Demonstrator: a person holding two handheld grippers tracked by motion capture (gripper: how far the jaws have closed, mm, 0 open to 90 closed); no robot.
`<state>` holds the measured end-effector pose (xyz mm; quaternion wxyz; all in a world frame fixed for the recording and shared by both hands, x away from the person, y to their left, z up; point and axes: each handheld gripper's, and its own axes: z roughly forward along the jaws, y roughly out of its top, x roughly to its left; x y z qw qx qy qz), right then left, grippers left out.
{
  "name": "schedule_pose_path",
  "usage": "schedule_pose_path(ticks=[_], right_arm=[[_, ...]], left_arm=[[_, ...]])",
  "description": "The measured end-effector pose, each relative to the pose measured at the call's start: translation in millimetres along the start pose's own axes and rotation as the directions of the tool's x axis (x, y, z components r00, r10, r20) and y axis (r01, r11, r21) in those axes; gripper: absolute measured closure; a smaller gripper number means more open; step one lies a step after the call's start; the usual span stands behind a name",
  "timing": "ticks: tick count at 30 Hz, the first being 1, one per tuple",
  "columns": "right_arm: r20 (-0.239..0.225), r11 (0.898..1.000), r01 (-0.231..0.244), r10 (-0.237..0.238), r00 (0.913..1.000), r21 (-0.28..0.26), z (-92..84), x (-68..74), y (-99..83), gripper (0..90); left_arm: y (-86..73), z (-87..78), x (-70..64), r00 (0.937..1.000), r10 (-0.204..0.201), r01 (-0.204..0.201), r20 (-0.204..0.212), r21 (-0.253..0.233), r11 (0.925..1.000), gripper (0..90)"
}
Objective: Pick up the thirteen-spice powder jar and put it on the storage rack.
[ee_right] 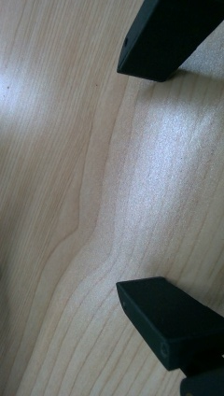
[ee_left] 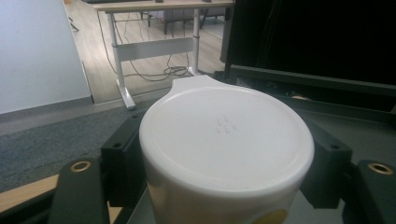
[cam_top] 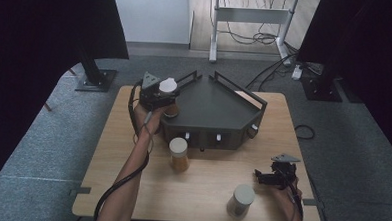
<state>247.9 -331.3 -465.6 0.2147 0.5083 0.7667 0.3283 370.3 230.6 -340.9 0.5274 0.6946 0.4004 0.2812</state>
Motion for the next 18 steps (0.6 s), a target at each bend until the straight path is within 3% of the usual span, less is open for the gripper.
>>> schedule_pose_path(ticks=[11,18], right_arm=[[0.0,1.0,0.0,0.0,1.0,0.0,0.0,0.0,0.0,0.0],[0.0,1.0,0.001,-0.001,1.0,0.0,0.0,0.0,0.0,0.0]], left_arm=[[0.1,-2.5,0.2,0.9998,-0.008,0.008,-0.02,-0.013,0.9999,14.1],[-0.3,-8.9,2.4,0.9999,-0.006,0.006,-0.009,-0.032,0.9995,9.9]])
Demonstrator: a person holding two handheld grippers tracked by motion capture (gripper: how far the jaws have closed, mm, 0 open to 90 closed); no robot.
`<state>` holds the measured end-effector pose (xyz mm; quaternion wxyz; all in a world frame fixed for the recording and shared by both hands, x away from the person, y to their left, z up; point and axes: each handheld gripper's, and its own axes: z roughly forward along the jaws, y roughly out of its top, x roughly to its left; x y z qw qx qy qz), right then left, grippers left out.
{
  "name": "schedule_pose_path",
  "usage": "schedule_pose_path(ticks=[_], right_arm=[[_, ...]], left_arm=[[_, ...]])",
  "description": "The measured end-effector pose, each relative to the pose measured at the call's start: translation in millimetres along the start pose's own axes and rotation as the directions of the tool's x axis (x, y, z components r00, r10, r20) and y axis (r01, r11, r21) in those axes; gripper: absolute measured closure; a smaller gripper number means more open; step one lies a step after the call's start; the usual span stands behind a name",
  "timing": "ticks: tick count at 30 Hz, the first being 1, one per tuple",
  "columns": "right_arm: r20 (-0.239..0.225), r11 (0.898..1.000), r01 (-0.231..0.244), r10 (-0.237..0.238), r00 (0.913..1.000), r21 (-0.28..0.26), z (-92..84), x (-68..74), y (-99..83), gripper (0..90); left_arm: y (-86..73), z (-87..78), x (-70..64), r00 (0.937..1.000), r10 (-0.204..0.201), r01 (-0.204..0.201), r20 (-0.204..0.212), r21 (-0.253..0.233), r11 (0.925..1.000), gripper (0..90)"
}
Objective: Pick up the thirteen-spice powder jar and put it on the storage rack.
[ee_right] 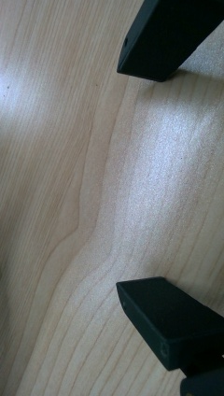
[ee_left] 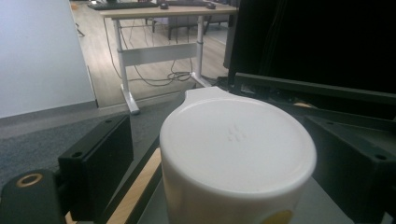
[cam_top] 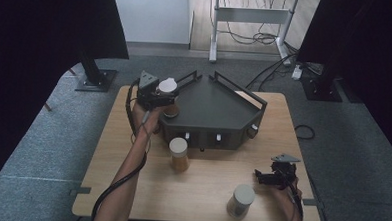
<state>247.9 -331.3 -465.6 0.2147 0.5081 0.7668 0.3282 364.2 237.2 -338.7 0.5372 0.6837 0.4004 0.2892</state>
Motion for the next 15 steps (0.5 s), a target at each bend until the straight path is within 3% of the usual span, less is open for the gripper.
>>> schedule_pose_path(ticks=[15], right_arm=[[0.0,1.0,0.0,0.0,1.0,0.0,0.0,0.0,0.0,0.0]], left_arm=[[4.4,-18.5,1.7,0.9991,0.037,-0.036,0.023,-0.019,0.9992,8.0]])
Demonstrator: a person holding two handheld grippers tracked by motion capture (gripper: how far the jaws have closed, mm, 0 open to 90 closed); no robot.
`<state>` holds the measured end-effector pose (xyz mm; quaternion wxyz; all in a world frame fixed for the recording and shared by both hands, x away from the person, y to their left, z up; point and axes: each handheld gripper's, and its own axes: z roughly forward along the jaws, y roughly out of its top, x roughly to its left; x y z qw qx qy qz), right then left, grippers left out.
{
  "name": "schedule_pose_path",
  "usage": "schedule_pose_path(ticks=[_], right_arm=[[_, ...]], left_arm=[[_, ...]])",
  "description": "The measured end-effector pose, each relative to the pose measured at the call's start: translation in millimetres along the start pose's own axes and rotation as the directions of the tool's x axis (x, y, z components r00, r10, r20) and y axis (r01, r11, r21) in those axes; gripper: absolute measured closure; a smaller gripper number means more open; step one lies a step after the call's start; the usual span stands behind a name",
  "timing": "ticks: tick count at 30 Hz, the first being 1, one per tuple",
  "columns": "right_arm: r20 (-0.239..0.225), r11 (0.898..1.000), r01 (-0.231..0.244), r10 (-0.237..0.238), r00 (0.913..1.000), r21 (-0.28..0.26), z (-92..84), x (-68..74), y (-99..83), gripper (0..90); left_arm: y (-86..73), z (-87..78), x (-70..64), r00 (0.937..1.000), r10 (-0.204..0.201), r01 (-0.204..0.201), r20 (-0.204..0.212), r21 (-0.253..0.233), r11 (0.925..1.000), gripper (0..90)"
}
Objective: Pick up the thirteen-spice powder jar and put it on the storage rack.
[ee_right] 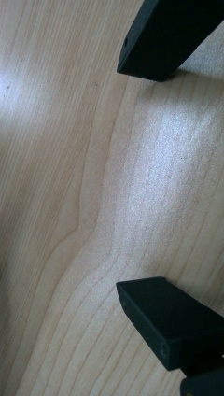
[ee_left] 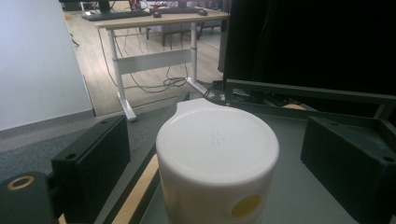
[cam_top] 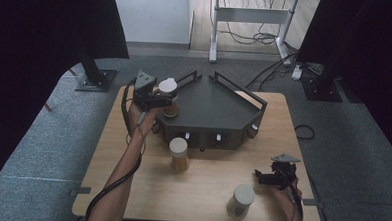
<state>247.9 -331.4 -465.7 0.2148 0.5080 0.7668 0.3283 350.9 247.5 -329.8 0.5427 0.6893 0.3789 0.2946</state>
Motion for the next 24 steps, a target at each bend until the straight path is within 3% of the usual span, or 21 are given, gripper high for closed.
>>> schedule_pose_path(ticks=[13,24], right_arm=[[0.0,1.0,-0.002,0.002,1.0,0.0,0.0,0.1,0.1,0.0],[0.0,1.0,-0.001,0.001,1.0,0.001,-0.1,0.1,0.1,0.0]], left_arm=[[-6.3,-31.3,7.6,0.9991,-0.005,0.005,0.042,-0.005,1.0,8.1],[-18.4,-69.3,10.4,0.9975,0.017,-0.017,0.069,0.008,0.9998,8.1]])
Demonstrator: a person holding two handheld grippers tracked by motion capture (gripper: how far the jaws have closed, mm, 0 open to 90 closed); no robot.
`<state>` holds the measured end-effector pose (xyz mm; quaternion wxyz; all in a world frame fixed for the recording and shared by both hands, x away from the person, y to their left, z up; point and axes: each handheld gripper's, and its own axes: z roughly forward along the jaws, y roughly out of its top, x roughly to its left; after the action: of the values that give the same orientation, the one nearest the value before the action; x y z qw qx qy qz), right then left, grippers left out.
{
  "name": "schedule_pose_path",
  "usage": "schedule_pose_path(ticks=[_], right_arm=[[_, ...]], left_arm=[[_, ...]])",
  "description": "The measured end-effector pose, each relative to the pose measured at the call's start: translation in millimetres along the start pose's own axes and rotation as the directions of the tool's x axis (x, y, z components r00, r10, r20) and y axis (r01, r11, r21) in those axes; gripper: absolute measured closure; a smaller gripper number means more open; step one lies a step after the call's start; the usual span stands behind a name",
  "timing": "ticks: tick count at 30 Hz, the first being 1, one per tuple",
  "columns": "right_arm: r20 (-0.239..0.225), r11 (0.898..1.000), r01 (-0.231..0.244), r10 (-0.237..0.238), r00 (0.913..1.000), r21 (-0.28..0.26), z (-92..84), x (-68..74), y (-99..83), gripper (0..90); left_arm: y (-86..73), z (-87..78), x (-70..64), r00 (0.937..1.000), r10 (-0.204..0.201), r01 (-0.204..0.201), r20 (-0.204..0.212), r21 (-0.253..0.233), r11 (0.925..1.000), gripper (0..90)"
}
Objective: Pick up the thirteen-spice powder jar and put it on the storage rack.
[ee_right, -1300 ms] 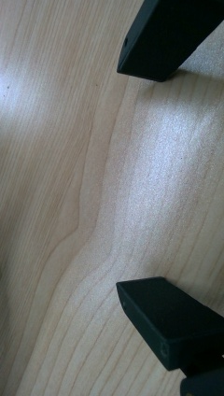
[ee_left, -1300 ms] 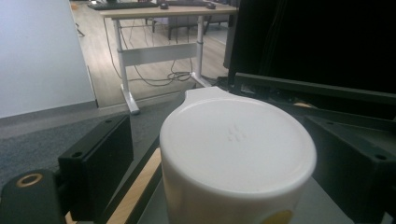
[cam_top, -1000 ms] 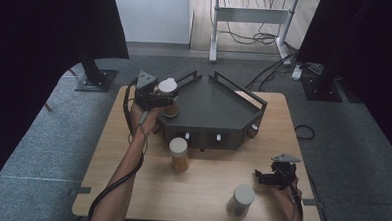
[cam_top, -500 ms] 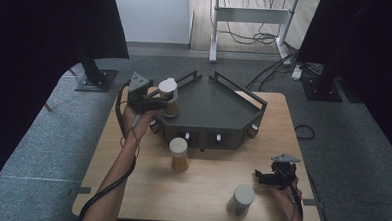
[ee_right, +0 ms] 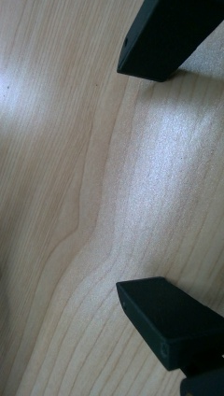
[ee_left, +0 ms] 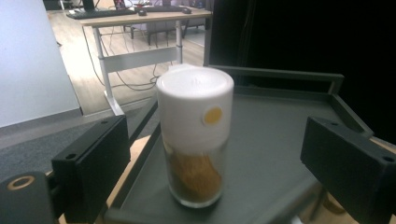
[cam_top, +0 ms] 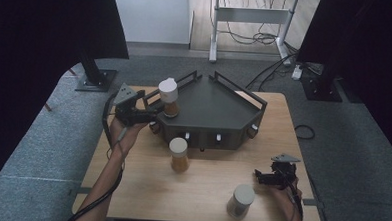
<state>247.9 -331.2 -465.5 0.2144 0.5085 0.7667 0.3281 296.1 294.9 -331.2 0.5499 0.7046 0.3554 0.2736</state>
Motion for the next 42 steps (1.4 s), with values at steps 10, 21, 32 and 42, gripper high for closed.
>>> schedule_pose_path(ticks=[10,21,32,42], right_arm=[[0.002,1.0,-0.001,0.001,1.0,0.0,0.1,0.4,-0.1,0.0],[0.003,1.0,-0.001,0.001,1.0,0.0,0.1,0.6,-0.1,0.0],[0.003,1.0,-0.001,0.001,1.0,0.0,0.1,0.6,-0.1,0.0],[0.003,1.0,-0.001,0.001,1.0,0.0,0.1,0.7,-0.1,0.0]], left_arm=[[-21.3,-39.0,-2.8,0.9996,0.026,-0.026,0.009,0.013,0.9996,8.0],[-40.3,-57.5,-3.8,0.9991,0.041,-0.041,-0.008,0.054,0.9977,8.0],[-58.5,-59.9,-7.1,0.9995,0.031,-0.03,-0.01,0.086,0.9958,8.1],[-74.2,-61.5,-8.7,0.9997,0.02,-0.019,-0.012,0.11,0.9938,8.2]])
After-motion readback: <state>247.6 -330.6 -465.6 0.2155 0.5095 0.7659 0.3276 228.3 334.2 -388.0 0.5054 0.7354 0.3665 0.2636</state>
